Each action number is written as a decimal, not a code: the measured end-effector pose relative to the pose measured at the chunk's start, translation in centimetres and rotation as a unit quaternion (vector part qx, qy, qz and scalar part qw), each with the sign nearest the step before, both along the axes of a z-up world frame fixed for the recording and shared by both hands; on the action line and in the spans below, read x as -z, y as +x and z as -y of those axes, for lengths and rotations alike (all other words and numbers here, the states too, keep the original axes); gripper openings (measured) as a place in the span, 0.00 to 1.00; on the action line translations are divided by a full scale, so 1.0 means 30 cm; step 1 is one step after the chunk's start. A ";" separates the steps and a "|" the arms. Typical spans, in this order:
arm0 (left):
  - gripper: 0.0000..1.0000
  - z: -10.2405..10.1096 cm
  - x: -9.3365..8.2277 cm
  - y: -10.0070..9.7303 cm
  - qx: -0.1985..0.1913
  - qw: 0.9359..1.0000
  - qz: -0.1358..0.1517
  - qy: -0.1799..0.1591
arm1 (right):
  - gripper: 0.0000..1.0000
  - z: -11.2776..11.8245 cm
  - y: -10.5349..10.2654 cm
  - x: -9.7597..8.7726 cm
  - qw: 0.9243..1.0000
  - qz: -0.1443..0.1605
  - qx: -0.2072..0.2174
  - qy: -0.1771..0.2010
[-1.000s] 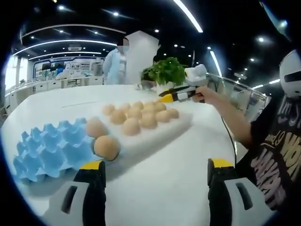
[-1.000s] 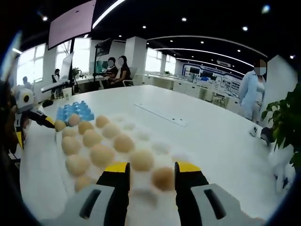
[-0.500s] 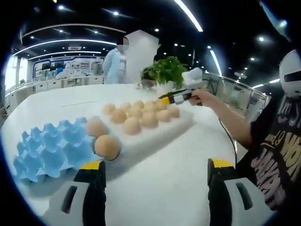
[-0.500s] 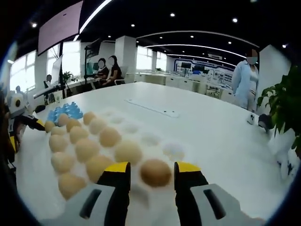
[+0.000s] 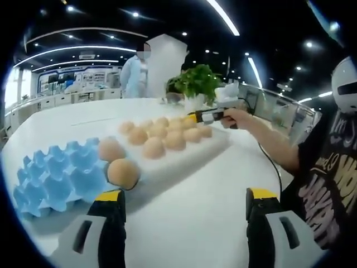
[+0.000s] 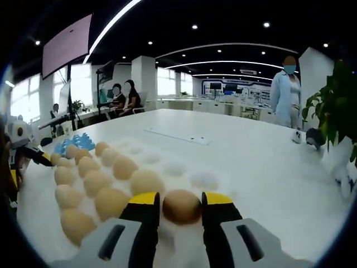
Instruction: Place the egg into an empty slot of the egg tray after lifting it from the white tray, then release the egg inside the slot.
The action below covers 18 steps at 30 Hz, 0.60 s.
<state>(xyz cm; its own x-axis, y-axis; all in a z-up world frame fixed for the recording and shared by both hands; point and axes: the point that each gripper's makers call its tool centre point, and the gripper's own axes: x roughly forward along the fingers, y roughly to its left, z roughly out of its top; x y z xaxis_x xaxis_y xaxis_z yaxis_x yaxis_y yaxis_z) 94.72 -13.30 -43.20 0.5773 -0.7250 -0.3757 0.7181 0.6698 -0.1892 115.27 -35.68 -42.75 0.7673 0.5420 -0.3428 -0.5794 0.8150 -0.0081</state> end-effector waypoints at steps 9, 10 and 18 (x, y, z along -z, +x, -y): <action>0.90 -0.013 -0.003 -0.003 -0.012 1.000 0.005 -0.011 | 0.29 -0.004 -0.004 -0.003 0.999 0.032 0.015 0.011; 0.90 -0.012 -0.001 -0.003 -0.013 1.000 0.008 -0.012 | 0.29 -0.005 -0.003 -0.004 0.999 0.034 0.020 0.016; 0.91 -0.009 -0.015 0.007 -0.009 1.000 0.013 -0.012 | 0.29 -0.008 0.000 -0.009 0.999 0.044 0.020 0.022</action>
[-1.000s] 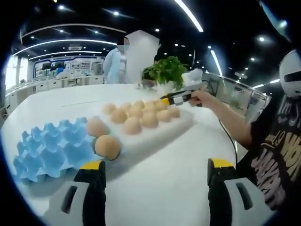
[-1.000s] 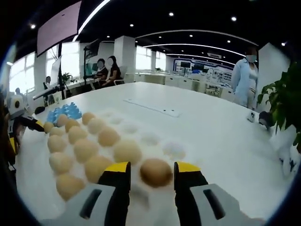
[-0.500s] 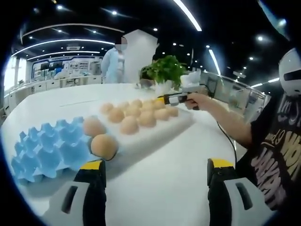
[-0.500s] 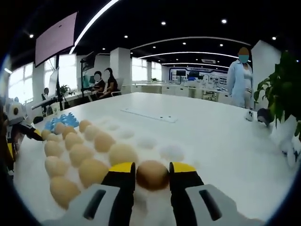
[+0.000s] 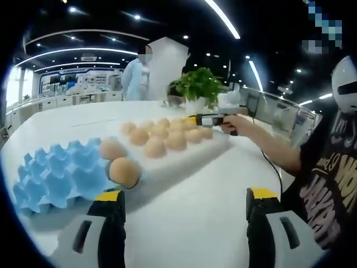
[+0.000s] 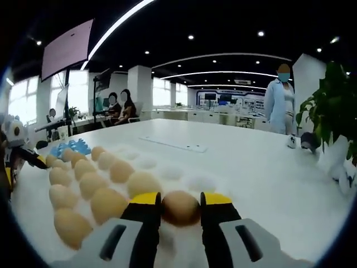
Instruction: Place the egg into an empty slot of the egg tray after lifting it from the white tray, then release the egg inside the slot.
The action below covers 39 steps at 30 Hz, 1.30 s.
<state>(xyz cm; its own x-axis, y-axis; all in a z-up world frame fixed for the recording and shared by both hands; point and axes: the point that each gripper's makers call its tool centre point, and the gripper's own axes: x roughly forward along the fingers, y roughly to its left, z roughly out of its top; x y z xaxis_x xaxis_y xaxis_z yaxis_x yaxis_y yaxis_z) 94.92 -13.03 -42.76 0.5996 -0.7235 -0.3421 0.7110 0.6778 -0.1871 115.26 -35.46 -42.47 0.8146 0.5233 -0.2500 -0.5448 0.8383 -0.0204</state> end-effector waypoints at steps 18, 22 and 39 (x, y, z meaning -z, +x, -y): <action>0.90 -0.021 0.006 0.010 -0.010 1.000 0.000 -0.008 | 0.28 0.008 0.011 -0.011 0.999 -0.024 0.012 0.033; 0.90 -0.023 0.014 0.012 -0.010 1.000 -0.003 -0.008 | 0.28 0.009 0.013 -0.011 0.999 -0.024 0.012 0.029; 0.88 -0.044 0.029 0.010 -0.019 1.000 -0.010 -0.013 | 0.28 0.011 0.019 -0.043 1.000 -0.017 0.006 0.021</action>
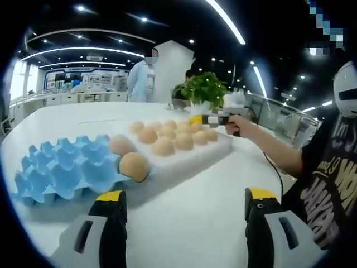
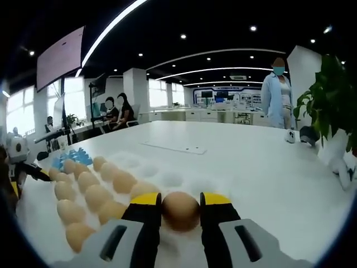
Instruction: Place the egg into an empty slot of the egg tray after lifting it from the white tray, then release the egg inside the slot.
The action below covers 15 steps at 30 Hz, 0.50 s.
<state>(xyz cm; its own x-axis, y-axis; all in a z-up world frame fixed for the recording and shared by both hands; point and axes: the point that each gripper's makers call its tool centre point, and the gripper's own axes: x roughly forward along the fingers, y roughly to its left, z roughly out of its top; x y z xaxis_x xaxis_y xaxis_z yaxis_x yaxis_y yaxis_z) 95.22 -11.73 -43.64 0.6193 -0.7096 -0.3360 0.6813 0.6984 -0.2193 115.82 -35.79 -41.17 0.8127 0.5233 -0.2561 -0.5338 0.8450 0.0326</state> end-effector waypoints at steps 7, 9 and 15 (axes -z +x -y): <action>0.88 -0.010 -0.014 0.002 -0.003 1.000 0.007 -0.003 | 0.28 0.001 0.002 -0.027 1.000 0.007 0.000 0.004; 0.88 -0.010 -0.015 0.000 -0.002 1.000 0.007 -0.003 | 0.28 -0.003 -0.001 -0.034 1.000 0.007 -0.001 0.004; 0.88 -0.016 -0.013 -0.004 -0.002 1.000 0.006 -0.002 | 0.28 -0.029 -0.016 -0.066 1.000 0.017 -0.010 -0.008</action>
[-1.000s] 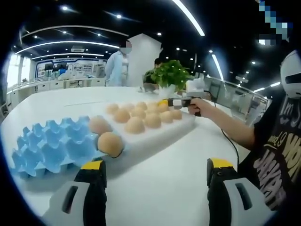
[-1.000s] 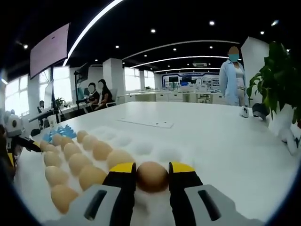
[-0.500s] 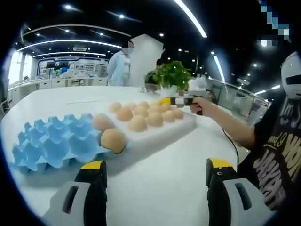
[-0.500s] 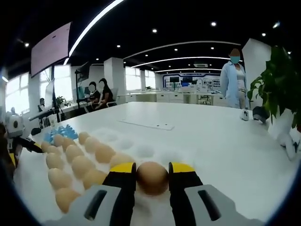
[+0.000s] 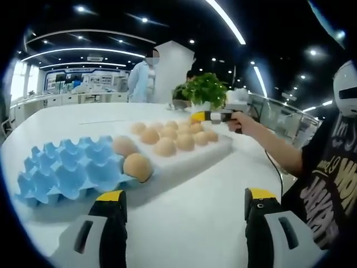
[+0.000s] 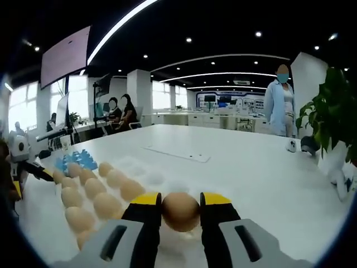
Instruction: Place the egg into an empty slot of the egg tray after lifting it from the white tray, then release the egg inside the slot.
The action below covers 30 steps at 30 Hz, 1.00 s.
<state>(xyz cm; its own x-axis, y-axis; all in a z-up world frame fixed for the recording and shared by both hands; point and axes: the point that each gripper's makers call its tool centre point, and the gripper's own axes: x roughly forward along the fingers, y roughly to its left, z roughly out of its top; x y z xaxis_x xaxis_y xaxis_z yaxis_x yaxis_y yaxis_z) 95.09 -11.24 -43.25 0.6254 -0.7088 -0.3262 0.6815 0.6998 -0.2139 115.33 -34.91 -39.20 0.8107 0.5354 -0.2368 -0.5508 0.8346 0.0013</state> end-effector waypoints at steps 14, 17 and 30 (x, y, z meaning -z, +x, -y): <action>0.88 -0.014 -0.008 -0.011 -0.002 1.000 0.005 0.000 | 0.28 -0.056 -0.019 -0.038 1.000 0.007 -0.014 -0.001; 0.88 -0.017 -0.006 -0.012 -0.003 1.000 0.004 0.000 | 0.28 -0.073 -0.019 -0.045 1.000 0.009 -0.018 -0.005; 0.88 -0.036 -0.003 -0.009 -0.009 1.000 0.004 -0.002 | 0.28 -0.154 -0.024 -0.079 0.999 0.021 -0.038 -0.013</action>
